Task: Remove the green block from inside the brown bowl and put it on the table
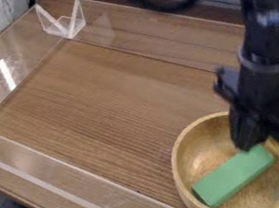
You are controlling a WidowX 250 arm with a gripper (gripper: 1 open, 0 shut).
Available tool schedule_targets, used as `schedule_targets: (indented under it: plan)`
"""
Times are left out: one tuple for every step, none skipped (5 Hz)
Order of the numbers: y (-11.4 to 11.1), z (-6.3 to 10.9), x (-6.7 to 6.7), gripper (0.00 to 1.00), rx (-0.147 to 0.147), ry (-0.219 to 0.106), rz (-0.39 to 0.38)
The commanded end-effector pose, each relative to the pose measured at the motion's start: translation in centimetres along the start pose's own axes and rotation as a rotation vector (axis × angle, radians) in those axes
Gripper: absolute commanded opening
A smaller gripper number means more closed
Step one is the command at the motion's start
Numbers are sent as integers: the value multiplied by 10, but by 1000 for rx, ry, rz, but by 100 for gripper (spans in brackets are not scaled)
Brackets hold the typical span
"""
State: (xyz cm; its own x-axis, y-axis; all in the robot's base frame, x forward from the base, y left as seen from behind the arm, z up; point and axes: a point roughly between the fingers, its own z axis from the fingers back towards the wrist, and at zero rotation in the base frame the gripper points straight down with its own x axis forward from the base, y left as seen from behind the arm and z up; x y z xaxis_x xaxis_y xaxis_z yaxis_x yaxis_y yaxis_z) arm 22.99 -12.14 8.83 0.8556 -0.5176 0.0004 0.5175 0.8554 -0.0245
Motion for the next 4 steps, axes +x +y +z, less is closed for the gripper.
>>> schedule_targets:
  plan:
    - [21, 46, 5, 0, 14, -99, 25]
    - [39, 64, -1, 0, 21, -129, 39]
    - [19, 58, 9, 100, 14, -102, -18]
    - [-5, 51, 17, 100, 5, -72, -93]
